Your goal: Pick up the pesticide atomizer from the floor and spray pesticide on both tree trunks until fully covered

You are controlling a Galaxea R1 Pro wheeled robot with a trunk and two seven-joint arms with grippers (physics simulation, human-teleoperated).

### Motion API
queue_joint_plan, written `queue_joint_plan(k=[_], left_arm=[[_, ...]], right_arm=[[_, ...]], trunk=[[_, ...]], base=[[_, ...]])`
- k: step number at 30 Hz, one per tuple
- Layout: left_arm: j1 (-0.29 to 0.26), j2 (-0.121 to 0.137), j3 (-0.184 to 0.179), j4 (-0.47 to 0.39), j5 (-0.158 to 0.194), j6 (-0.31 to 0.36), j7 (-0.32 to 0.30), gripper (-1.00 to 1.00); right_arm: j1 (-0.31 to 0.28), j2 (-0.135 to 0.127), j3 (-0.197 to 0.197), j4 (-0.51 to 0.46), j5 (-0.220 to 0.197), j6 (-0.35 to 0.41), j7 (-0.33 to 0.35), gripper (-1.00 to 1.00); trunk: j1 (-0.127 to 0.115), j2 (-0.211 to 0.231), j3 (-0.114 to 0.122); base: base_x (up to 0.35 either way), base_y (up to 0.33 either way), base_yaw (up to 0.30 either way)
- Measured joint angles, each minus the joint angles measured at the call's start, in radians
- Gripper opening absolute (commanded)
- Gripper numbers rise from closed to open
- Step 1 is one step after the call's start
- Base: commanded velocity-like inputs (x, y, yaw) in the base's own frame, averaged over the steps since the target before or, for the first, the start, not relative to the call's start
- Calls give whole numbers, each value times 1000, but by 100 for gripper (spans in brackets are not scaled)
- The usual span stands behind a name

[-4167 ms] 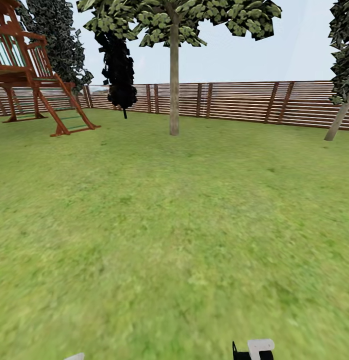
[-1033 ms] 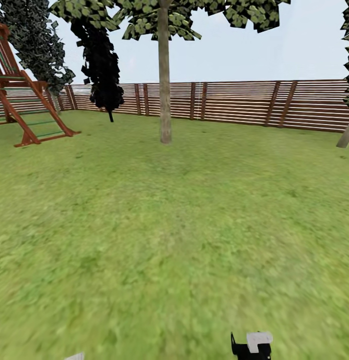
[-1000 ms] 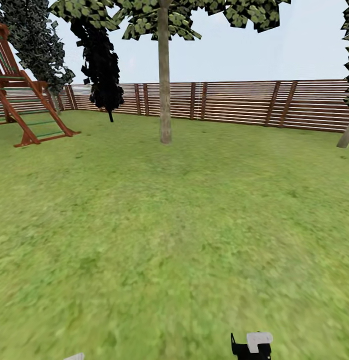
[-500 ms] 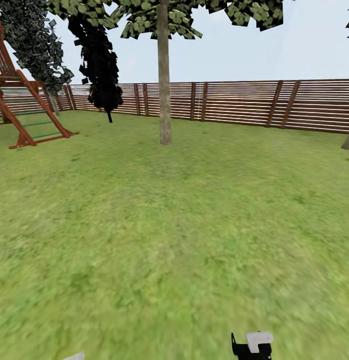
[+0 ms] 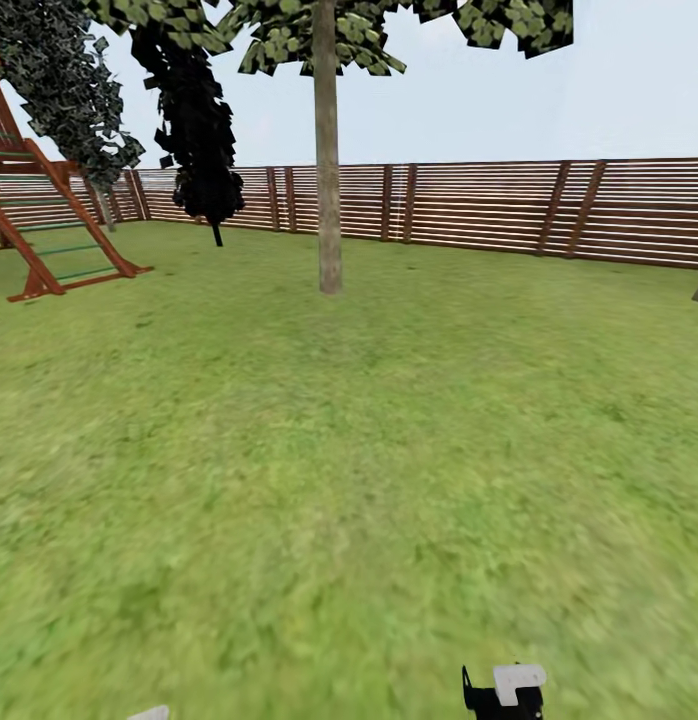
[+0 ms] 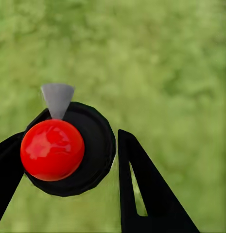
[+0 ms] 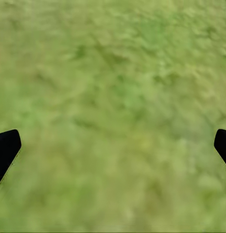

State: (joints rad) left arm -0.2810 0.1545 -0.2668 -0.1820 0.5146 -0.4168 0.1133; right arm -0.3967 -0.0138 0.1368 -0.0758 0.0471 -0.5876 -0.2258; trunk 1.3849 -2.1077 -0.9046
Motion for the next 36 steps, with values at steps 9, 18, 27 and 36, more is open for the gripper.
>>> queue_joint_plan(k=[9, 18, 27, 36], left_arm=[[0, 0, 0, 0, 0, 0, 0, -100], [1, 0, 0, 0, 0, 0, 0, -100], [0, 0, 0, 0, 0, 0, 0, -100], [0, 0, 1, 0, 0, 0, 0, -100]], right_arm=[[0, 1, 1, 0, 0, 0, 0, 100], [0, 2, 2, 0, 0, 0, -2, 100], [0, 2, 1, 0, 0, 0, -2, 100], [0, 2, 1, 0, 0, 0, -2, 100]], trunk=[[0, 0, 0], [0, 0, 0], [0, 0, 0], [0, 0, 0]], base=[[339, 0, 0], [339, 0, 83], [339, 0, 25], [339, 0, 0]])
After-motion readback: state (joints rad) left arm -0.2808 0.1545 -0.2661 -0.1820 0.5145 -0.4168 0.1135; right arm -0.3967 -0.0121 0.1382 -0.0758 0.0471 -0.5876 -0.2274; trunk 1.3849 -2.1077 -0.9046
